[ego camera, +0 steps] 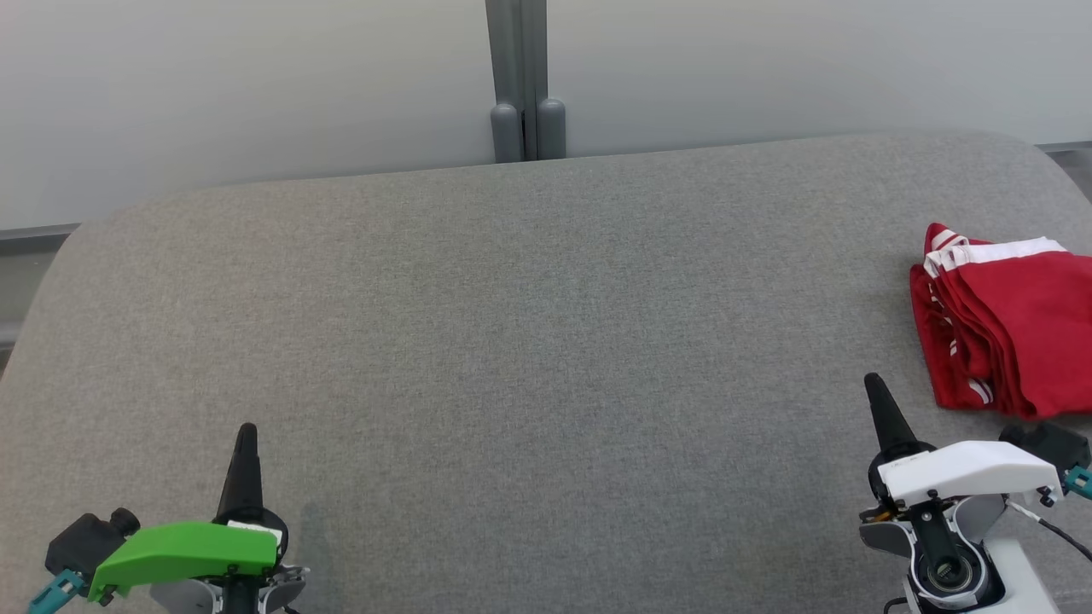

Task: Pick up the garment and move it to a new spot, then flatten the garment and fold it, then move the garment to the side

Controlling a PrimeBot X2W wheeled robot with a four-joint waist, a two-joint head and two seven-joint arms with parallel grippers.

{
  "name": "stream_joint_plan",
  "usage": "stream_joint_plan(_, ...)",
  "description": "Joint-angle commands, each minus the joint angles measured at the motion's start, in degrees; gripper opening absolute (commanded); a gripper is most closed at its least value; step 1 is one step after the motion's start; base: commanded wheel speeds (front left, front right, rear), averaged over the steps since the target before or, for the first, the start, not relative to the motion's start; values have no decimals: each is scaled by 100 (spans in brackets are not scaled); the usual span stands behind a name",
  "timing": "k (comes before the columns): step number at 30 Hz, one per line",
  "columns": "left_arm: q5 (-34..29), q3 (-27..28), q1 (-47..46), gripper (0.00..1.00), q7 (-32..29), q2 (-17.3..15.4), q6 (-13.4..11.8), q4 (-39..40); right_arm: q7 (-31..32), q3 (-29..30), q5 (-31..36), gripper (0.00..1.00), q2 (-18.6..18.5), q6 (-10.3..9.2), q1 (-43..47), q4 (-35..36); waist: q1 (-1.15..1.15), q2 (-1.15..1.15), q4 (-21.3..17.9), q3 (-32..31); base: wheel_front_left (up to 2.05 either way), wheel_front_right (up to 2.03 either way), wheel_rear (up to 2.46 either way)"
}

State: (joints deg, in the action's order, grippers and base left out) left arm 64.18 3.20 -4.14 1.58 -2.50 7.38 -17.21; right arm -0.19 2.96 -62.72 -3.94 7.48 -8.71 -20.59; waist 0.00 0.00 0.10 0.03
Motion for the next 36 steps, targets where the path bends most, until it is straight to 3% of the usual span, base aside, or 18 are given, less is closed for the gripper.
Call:
stream_joint_plan(1,149,36,-149,0,-38,-38,10,69,42,34,-159,0,-1,3,-12,97,0,0,0,0,0,0,0)
stream_joint_plan(36,1833,232,-209,0,-536,-51,16,234,454,247,-1934,0,66,2,170,468,0,0,-6,9,0,0,0)
